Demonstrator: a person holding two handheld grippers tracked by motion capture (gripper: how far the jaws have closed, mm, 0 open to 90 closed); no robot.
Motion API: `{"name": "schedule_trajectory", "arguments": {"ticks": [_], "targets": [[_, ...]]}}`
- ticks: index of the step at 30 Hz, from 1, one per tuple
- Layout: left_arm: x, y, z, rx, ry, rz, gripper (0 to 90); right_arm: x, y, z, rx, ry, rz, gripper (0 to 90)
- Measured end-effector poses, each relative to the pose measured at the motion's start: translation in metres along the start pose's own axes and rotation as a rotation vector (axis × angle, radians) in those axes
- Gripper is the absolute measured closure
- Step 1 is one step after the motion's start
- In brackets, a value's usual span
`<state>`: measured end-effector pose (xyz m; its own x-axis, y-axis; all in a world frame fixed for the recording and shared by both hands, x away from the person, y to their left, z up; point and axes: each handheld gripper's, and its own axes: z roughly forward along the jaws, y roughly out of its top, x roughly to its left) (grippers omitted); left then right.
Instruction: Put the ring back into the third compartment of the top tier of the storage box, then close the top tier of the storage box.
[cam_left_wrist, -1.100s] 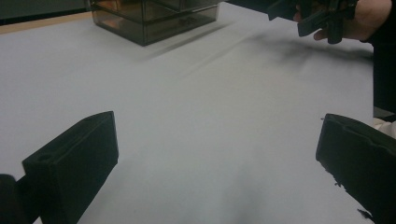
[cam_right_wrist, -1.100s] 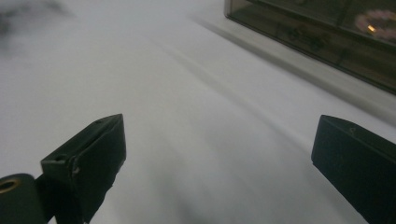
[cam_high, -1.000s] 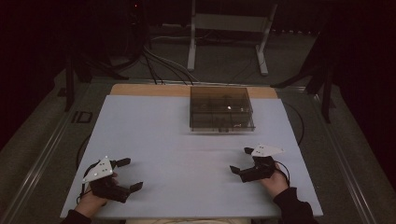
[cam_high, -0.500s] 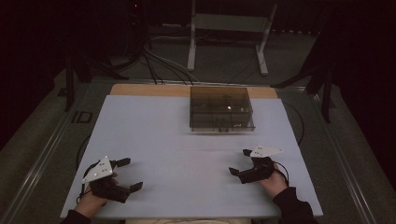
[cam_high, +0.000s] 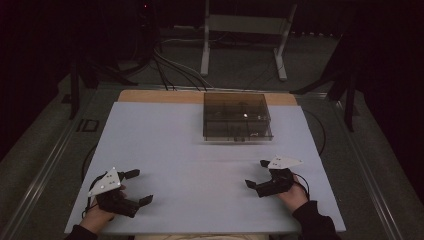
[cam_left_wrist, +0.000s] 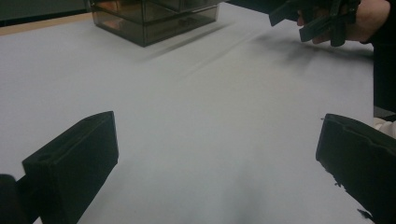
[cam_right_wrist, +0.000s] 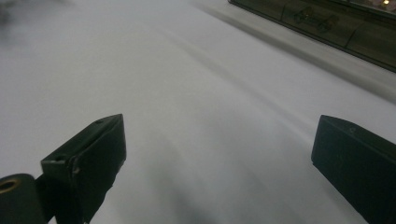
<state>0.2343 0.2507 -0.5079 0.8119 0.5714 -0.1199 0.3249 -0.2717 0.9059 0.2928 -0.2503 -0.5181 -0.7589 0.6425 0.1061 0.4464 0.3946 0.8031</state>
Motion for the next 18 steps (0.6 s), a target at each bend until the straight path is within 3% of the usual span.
{"name": "schedule_trajectory", "arguments": {"ticks": [18], "targets": [[0.0002,-0.0002,0.0001,0.003,0.001,0.000,0.0,0.0003,0.0014,-0.0021,-0.005,-0.006,-0.017,3.3]]}}
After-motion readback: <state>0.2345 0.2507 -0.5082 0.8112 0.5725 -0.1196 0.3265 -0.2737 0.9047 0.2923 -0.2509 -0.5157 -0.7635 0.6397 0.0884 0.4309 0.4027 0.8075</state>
